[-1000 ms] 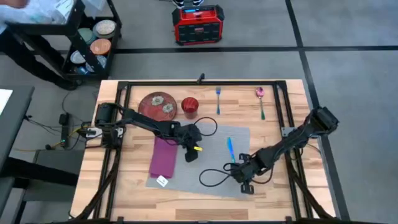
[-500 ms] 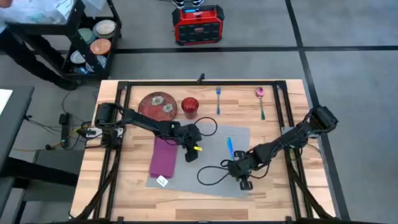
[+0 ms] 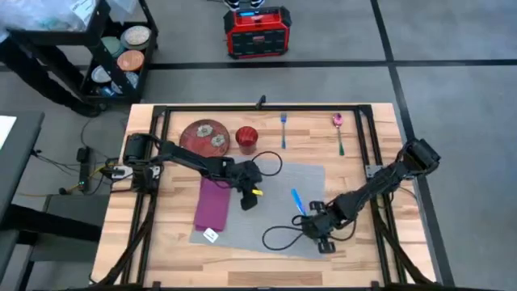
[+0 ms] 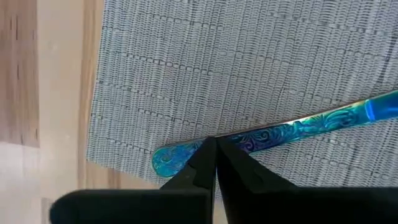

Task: Set table place
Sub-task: Put the blue knife on the middle right of the gray place mat

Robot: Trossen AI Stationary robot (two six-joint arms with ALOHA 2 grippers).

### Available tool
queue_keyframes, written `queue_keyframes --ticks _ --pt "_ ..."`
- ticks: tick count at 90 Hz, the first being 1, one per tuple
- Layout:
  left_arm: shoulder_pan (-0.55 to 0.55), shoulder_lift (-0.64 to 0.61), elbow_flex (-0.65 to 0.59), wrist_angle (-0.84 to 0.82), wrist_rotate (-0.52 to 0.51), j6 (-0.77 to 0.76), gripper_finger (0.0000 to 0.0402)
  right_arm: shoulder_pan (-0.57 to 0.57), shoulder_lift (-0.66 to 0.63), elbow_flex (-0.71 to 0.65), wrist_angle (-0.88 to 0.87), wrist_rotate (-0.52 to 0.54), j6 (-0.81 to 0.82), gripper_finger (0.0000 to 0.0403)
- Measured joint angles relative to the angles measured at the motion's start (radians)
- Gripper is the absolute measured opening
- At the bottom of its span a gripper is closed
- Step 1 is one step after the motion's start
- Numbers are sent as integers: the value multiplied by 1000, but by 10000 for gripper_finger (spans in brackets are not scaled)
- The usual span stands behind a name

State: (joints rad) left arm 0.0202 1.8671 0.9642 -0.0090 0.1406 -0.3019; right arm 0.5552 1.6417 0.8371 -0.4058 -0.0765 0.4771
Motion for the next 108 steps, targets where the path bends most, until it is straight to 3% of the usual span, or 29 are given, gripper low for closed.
queue_keyframes --ticks 31,54,75,91,108 --pt "12 0 0 19 -21 -72 0 -97 0 -6 22 -8 -252 0" --pt "12 0 0 23 -38 -106 0 -112 -25 -12 -62 -12 -262 0" --pt "12 0 0 23 -77 -107 0 -125 -53 3 -76 52 -336 0" --pt "11 0 0 22 -78 -129 0 -81 -91 34 -280 55 -231 0" --pt "8 0 0 22 -78 -129 0 31 -133 10 -236 75 -128 0"
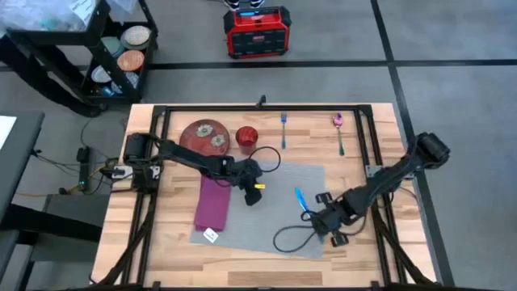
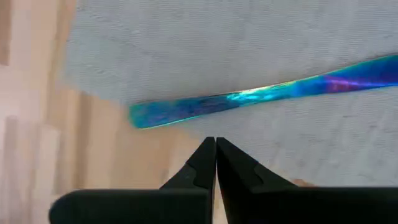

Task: Set table place
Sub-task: Put the blue knife on the middle right of the gray place mat

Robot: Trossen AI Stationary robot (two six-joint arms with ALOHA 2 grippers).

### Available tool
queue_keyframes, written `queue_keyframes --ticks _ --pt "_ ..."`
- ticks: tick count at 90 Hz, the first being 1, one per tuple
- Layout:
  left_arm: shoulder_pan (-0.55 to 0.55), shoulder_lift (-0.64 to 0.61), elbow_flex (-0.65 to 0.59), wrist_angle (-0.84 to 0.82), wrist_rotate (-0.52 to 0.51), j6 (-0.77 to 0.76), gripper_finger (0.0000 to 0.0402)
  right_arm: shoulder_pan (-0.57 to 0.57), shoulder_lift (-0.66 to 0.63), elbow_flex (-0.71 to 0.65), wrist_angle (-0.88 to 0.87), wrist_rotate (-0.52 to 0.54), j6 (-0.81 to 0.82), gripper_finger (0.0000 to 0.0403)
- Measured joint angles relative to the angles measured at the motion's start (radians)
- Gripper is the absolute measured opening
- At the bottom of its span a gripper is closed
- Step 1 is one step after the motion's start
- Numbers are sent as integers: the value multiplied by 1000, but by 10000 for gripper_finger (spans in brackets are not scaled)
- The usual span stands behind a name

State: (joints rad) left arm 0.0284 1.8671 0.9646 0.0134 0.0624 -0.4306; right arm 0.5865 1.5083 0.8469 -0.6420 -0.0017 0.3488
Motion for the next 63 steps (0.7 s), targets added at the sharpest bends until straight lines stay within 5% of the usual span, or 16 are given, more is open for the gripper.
queue_keyframes --ticks 33,63 --pt "0 0 0 -1 0 -1 0 60 114 -26 183 -79 96 0" --pt "0 0 0 -2 1 0 0 19 128 -25 235 -49 38 0"
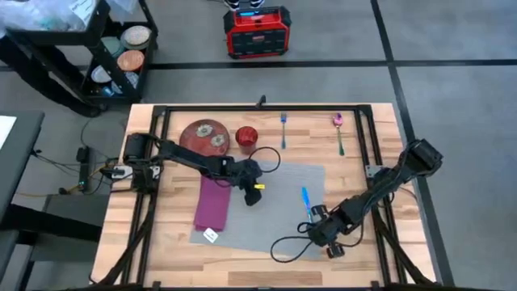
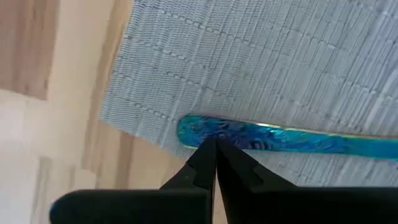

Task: Set table place
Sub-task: Put the blue knife on the middle right of the gray place mat

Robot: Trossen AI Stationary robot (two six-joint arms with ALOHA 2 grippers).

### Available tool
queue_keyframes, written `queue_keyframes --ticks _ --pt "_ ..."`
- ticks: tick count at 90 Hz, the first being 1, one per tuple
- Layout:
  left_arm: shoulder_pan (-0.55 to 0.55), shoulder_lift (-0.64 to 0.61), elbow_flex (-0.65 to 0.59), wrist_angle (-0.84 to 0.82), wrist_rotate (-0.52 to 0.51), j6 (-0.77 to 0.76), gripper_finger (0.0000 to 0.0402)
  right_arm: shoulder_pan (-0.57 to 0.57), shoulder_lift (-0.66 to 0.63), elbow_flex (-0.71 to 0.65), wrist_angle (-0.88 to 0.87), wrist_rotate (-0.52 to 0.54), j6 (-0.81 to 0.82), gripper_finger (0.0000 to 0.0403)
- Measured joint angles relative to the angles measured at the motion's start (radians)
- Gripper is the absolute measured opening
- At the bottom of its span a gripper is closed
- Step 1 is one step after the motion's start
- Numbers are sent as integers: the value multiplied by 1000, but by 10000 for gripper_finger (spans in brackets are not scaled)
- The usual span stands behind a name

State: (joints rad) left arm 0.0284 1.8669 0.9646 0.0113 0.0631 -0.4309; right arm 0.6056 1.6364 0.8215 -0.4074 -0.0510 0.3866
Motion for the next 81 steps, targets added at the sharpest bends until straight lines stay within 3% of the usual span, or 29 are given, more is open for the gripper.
queue_keyframes --ticks 24,81 --pt "0 0 0 2 0 0 0 -53 30 2 58 -19 -64 0" --pt "0 0 0 8 0 -65 0 -73 25 -1 92 66 -224 0"
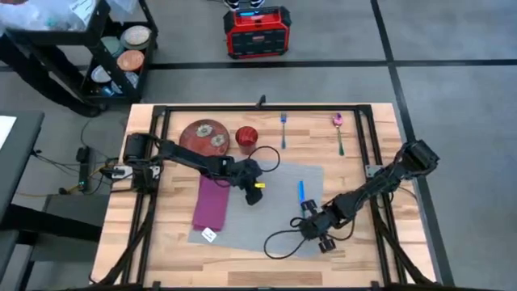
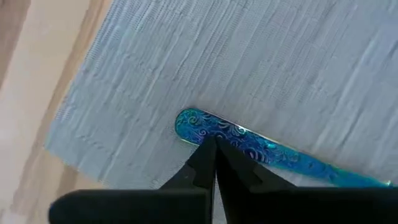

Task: Set table place
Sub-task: Put the blue knife on the middle right of the gray place mat, then put the blue spoon on the gray place mat beside the blue knife

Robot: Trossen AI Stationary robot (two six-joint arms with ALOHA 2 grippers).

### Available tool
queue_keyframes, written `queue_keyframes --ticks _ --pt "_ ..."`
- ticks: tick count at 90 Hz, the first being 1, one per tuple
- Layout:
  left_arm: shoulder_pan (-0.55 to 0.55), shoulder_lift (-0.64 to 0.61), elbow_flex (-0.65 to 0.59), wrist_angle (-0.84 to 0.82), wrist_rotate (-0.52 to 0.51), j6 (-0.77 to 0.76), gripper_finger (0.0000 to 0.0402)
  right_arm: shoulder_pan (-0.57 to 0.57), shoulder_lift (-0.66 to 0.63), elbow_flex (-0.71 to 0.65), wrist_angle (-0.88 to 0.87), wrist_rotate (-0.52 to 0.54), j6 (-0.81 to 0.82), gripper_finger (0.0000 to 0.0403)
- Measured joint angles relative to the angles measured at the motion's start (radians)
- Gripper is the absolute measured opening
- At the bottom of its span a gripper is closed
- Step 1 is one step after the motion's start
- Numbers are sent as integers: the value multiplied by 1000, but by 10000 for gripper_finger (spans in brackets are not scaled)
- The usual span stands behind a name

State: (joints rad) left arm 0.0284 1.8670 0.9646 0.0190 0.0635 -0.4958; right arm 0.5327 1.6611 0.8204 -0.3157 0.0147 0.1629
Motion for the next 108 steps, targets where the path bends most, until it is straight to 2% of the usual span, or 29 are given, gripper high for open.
queue_keyframes --ticks 36,58,67,76,85,94,104,108 --pt "0 0 0 0 0 -3 0 -21 0 -1 51 -4 -183 0" --pt "0 0 0 -1 0 -3 0 -29 0 -1 21 -16 -87 0" --pt "0 0 0 -2 1 -18 0 -9 -8 1 -43 -16 -85 0" --pt "0 0 0 -2 1 -31 0 26 -48 7 -236 -14 -20 0" --pt "0 0 0 -4 2 -32 0 60 -106 7 -429 105 70 0" --pt "0 0 0 -4 2 -29 0 42 -183 7 -521 234 107 0" --pt "0 0 0 -4 2 -34 0 -48 -257 8 -598 382 222 0" --pt "0 0 0 -3 2 -46 0 -115 -276 3 -622 405 306 0"
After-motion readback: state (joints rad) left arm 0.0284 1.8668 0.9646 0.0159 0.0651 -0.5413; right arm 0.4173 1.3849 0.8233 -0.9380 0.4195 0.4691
